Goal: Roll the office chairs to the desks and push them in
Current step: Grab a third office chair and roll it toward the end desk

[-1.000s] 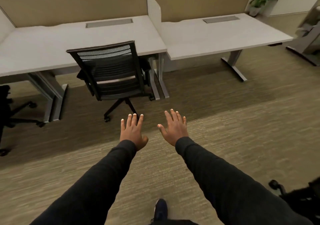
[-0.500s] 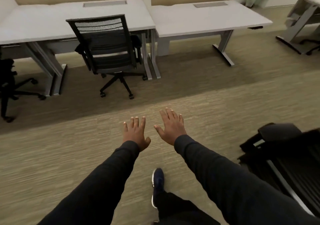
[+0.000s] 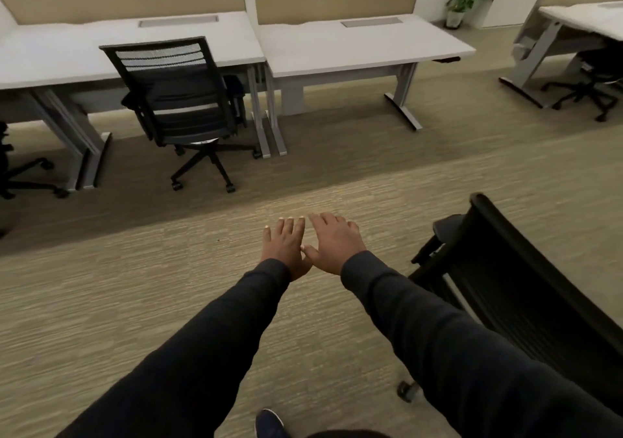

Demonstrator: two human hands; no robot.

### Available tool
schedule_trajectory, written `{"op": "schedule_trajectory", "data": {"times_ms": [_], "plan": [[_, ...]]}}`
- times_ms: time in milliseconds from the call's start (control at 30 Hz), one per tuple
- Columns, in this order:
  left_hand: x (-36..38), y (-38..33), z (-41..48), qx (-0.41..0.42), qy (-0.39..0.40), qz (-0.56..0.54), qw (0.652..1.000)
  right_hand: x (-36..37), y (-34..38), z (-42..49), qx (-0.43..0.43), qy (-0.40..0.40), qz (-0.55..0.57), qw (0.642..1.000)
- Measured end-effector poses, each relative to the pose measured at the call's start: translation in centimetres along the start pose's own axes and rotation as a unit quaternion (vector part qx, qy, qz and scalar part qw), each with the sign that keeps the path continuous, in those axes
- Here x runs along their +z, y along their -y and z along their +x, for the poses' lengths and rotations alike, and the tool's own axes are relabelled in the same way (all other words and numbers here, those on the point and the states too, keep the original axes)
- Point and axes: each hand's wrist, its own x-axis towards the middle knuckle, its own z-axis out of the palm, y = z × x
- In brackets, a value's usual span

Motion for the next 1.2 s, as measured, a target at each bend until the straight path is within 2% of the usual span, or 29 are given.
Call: {"op": "schedule_trajectory", "data": {"times_ms": [67, 133, 300, 400, 567, 633, 733, 867, 1200], "plan": [[-0.8, -4.2, 0.4, 0.033, -0.007, 0.001, 0.999, -2.3, -2.4, -2.9, 0.012, 0.026, -0.023, 0.999], [-1.9, -8.7, 0.7, 0.074, -0.033, -0.008, 0.997, -4.8, -5.3, -6.3, 0.016, 0.014, -0.042, 0.999], [-3.6, -20.4, 0.5, 0.196, -0.125, -0.072, 0.970, -9.8, -13.2, -15.6, 0.006, -0.111, -0.069, 0.991], [-4.1, -26.2, 0.5, 0.276, -0.140, -0.054, 0.949, -11.1, -17.8, -19.2, 0.037, -0.158, -0.064, 0.985], [-4.0, -32.7, 1.5, 0.345, -0.119, 0.073, 0.928, -10.4, -23.6, -21.3, 0.167, -0.079, -0.042, 0.982], [-4.0, -33.9, 2.4, 0.356, -0.120, 0.099, 0.922, -9.6, -24.7, -20.9, 0.195, -0.044, -0.004, 0.980], [-3.8, -34.3, 4.0, 0.348, -0.154, 0.125, 0.916, -9.3, -25.6, -18.7, 0.191, -0.049, 0.020, 0.980], [-3.5, -33.3, 6.3, 0.325, -0.174, 0.104, 0.924, -9.7, -25.2, -14.5, 0.190, -0.026, 0.023, 0.981], [-5.2, -30.4, 16.3, 0.305, -0.151, 0.043, 0.939, -10.3, -25.5, -3.5, 0.205, -0.022, 0.022, 0.978]]}}
